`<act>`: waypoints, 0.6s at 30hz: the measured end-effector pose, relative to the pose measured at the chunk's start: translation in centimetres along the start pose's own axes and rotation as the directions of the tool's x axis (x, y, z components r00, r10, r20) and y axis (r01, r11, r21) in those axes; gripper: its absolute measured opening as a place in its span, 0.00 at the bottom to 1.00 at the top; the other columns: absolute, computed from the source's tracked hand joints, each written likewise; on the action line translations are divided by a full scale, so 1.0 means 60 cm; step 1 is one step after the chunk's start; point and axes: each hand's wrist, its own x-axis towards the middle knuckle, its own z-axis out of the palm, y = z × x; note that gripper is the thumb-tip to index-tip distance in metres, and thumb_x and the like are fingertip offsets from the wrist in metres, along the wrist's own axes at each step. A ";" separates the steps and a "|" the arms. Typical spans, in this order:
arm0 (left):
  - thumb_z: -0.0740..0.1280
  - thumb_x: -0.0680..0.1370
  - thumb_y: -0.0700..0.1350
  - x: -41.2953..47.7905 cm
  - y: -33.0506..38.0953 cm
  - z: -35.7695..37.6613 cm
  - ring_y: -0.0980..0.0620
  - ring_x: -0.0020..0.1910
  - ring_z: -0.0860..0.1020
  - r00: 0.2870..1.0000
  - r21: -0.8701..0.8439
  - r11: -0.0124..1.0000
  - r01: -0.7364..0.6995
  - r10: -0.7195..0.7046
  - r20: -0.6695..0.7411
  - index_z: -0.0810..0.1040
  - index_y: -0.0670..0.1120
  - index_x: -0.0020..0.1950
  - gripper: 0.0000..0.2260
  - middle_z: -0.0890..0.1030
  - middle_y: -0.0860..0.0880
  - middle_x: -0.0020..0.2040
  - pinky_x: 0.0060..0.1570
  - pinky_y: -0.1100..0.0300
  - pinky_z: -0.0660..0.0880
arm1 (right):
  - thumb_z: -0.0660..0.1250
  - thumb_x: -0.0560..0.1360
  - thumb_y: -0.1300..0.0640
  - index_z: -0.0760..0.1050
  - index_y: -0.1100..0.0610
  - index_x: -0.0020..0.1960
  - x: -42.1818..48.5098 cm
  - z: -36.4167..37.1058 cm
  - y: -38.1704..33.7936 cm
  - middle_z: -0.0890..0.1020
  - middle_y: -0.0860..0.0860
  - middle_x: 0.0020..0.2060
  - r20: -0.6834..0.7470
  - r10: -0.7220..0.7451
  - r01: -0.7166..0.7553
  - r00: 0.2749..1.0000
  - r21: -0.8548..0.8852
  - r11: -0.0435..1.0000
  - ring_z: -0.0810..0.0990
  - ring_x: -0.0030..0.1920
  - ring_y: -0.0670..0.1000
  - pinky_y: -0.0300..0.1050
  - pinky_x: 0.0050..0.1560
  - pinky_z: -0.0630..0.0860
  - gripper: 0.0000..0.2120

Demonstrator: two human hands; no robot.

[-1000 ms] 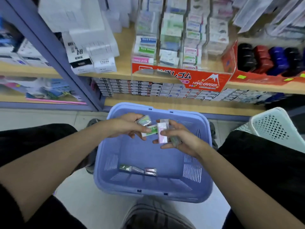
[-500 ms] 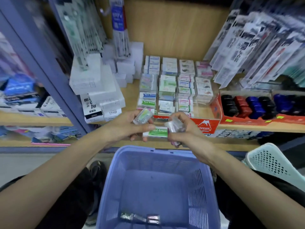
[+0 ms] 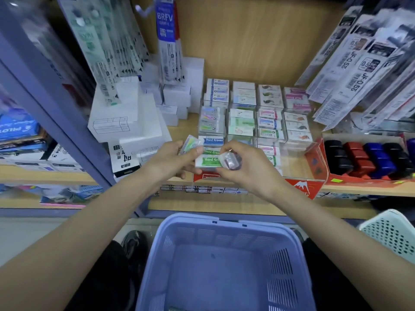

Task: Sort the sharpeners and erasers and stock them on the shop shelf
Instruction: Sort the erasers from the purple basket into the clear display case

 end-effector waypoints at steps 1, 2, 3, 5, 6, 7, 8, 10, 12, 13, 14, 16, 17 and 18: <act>0.65 0.78 0.48 0.004 0.001 -0.001 0.58 0.30 0.80 0.999 0.037 0.999 -0.006 0.008 -0.037 0.76 0.45 0.53 0.08 0.84 0.49 0.42 0.23 0.68 0.67 | 0.73 0.70 0.54 0.74 0.54 0.53 0.006 0.000 0.003 0.79 0.49 0.44 -0.005 0.024 -0.024 1.000 -0.017 1.000 0.76 0.42 0.50 0.44 0.42 0.71 0.14; 0.64 0.79 0.48 0.007 0.000 -0.002 0.59 0.28 0.78 0.997 0.051 0.999 -0.008 0.011 -0.071 0.75 0.44 0.53 0.09 0.83 0.49 0.42 0.23 0.68 0.66 | 0.73 0.69 0.54 0.74 0.54 0.52 0.010 0.000 0.005 0.79 0.49 0.44 -0.005 0.047 -0.047 0.999 -0.040 0.998 0.76 0.42 0.50 0.44 0.40 0.71 0.14; 0.64 0.79 0.48 0.009 0.000 -0.003 0.59 0.26 0.76 0.995 0.037 0.999 0.001 0.003 -0.096 0.75 0.43 0.53 0.09 0.82 0.49 0.42 0.23 0.68 0.66 | 0.73 0.69 0.54 0.74 0.54 0.53 0.014 0.000 0.005 0.78 0.49 0.43 0.003 0.065 -0.064 0.998 -0.073 0.995 0.75 0.41 0.51 0.44 0.38 0.70 0.14; 0.62 0.80 0.47 0.009 -0.003 -0.001 0.59 0.25 0.72 0.994 -0.001 1.000 0.024 -0.023 -0.107 0.75 0.42 0.51 0.09 0.80 0.49 0.41 0.23 0.67 0.65 | 0.71 0.70 0.55 0.74 0.54 0.52 0.020 0.005 0.002 0.77 0.50 0.41 0.018 0.076 -0.073 0.997 -0.138 0.988 0.75 0.40 0.52 0.44 0.37 0.71 0.13; 0.61 0.81 0.46 0.009 -0.004 0.002 0.59 0.25 0.72 0.994 0.005 0.999 0.031 -0.031 -0.104 0.75 0.42 0.51 0.08 0.78 0.49 0.41 0.24 0.67 0.65 | 0.70 0.70 0.56 0.74 0.54 0.52 0.023 0.009 0.000 0.77 0.50 0.40 0.020 0.082 -0.078 0.996 -0.160 0.984 0.75 0.40 0.52 0.44 0.37 0.71 0.12; 0.61 0.81 0.45 0.009 -0.007 0.004 0.58 0.26 0.71 0.994 0.021 0.999 0.034 -0.032 -0.103 0.74 0.43 0.52 0.07 0.77 0.49 0.40 0.24 0.67 0.65 | 0.69 0.69 0.56 0.74 0.53 0.51 0.026 0.011 -0.003 0.77 0.50 0.40 0.028 0.093 -0.087 0.995 -0.173 0.981 0.75 0.39 0.52 0.44 0.37 0.71 0.11; 0.62 0.80 0.44 0.009 -0.011 0.006 0.57 0.27 0.72 0.994 0.041 0.999 0.029 -0.025 -0.105 0.74 0.43 0.53 0.06 0.77 0.50 0.39 0.25 0.67 0.66 | 0.69 0.69 0.56 0.73 0.53 0.50 0.028 0.014 -0.004 0.77 0.50 0.40 0.043 0.106 -0.097 0.993 -0.180 0.979 0.75 0.40 0.52 0.43 0.37 0.71 0.10; 0.65 0.78 0.43 0.014 -0.020 0.005 0.57 0.30 0.74 0.990 0.096 0.995 0.001 0.012 -0.141 0.75 0.43 0.52 0.05 0.77 0.50 0.36 0.27 0.66 0.68 | 0.68 0.70 0.55 0.73 0.52 0.50 0.029 0.020 -0.007 0.77 0.50 0.41 0.075 0.116 -0.099 0.990 -0.191 0.976 0.76 0.41 0.53 0.44 0.39 0.72 0.09; 0.70 0.75 0.44 0.022 -0.027 0.001 0.56 0.33 0.74 0.979 0.196 0.980 -0.031 0.070 -0.191 0.75 0.44 0.49 0.07 0.77 0.50 0.38 0.33 0.63 0.70 | 0.67 0.71 0.55 0.73 0.52 0.51 0.029 0.023 -0.008 0.78 0.51 0.42 0.085 0.108 -0.090 0.990 -0.196 0.976 0.76 0.42 0.53 0.46 0.40 0.73 0.10; 0.72 0.74 0.45 0.025 -0.029 0.000 0.55 0.35 0.73 0.976 0.245 0.969 -0.044 0.094 -0.198 0.75 0.46 0.48 0.08 0.76 0.50 0.39 0.35 0.60 0.70 | 0.67 0.71 0.55 0.73 0.53 0.52 0.029 0.023 -0.008 0.78 0.51 0.43 0.087 0.101 -0.082 0.991 -0.199 0.977 0.76 0.43 0.53 0.46 0.41 0.74 0.10; 0.72 0.73 0.45 0.027 -0.030 0.000 0.54 0.36 0.72 0.974 0.267 0.962 -0.056 0.112 -0.197 0.75 0.47 0.46 0.08 0.75 0.51 0.38 0.35 0.60 0.69 | 0.67 0.72 0.55 0.73 0.53 0.52 0.028 0.023 -0.009 0.78 0.52 0.44 0.089 0.092 -0.072 0.992 -0.206 0.976 0.76 0.43 0.53 0.46 0.40 0.73 0.10; 0.72 0.73 0.44 0.029 -0.031 0.005 0.54 0.35 0.70 0.973 0.266 0.961 -0.074 0.128 -0.192 0.74 0.48 0.42 0.07 0.74 0.52 0.37 0.34 0.63 0.66 | 0.66 0.72 0.55 0.73 0.53 0.53 0.025 0.019 -0.009 0.78 0.51 0.44 0.082 0.097 -0.078 0.992 -0.210 0.975 0.75 0.43 0.53 0.45 0.40 0.73 0.10; 0.72 0.74 0.44 0.030 -0.032 0.008 0.54 0.36 0.71 0.973 0.270 0.960 -0.068 0.123 -0.193 0.74 0.46 0.43 0.07 0.74 0.50 0.38 0.34 0.64 0.66 | 0.66 0.72 0.56 0.73 0.53 0.54 0.024 0.015 -0.009 0.78 0.51 0.44 0.070 0.112 -0.096 0.991 -0.201 0.975 0.76 0.43 0.53 0.45 0.40 0.73 0.10; 0.71 0.74 0.44 0.031 -0.032 0.012 0.53 0.37 0.71 0.973 0.272 0.961 -0.055 0.112 -0.200 0.75 0.44 0.45 0.07 0.76 0.49 0.39 0.35 0.64 0.66 | 0.66 0.73 0.56 0.73 0.53 0.54 0.023 0.010 -0.008 0.78 0.51 0.43 0.055 0.131 -0.119 0.990 -0.185 0.975 0.76 0.42 0.53 0.44 0.40 0.74 0.10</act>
